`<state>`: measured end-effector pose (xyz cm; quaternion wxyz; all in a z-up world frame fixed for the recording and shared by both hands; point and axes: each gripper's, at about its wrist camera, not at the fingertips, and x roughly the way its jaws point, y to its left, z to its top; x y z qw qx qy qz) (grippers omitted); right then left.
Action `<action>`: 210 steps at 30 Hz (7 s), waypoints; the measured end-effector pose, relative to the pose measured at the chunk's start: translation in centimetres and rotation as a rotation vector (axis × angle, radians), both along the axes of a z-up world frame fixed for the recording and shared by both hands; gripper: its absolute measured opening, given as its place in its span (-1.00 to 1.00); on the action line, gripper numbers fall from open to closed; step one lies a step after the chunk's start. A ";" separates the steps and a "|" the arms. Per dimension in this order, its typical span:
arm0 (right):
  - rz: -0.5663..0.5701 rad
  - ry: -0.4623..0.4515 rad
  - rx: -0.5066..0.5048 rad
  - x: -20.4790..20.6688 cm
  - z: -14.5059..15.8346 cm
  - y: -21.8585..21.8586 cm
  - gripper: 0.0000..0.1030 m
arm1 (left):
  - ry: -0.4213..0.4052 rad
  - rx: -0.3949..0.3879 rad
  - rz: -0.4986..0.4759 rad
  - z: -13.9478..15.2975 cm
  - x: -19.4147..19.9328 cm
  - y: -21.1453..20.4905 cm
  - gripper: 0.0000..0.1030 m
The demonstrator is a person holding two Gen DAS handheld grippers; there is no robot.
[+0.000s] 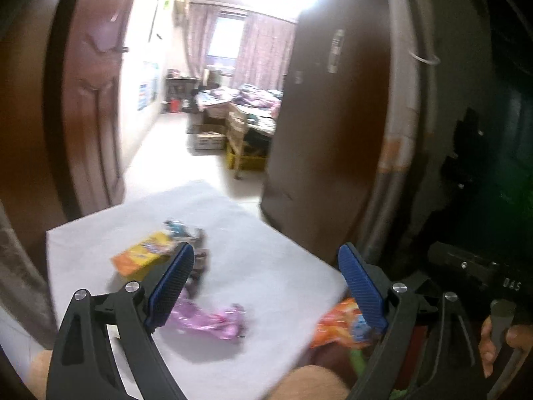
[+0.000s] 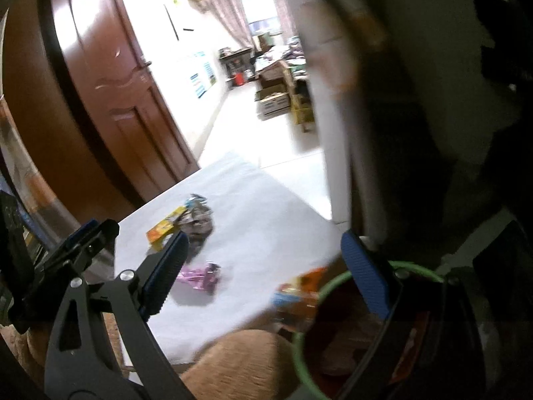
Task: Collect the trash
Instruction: 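Move both open tools back over the table, then grasp the dark brown box with the left tool while the right grasps crumpled paper, then carry the brown box and crumpled paper to the green bin and open both tools, then push the orange wrapper at the bin rim down into the bin with the right tool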
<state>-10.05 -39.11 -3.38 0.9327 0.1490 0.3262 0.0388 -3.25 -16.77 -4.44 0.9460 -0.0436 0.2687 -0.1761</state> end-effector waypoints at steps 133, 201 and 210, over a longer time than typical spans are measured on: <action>0.025 -0.109 -0.035 -1.9 3.4 8.0 -0.02 | -0.012 -0.018 -0.017 3.8 -2.3 5.2 -0.25; -0.212 0.304 -0.015 3.1 -11.8 -0.4 0.52 | 0.110 -0.037 -0.172 -0.3 0.9 -0.1 0.59; -0.224 0.299 -0.001 2.5 -10.9 -0.7 -0.11 | 0.101 -0.049 -0.159 0.2 0.9 1.2 0.59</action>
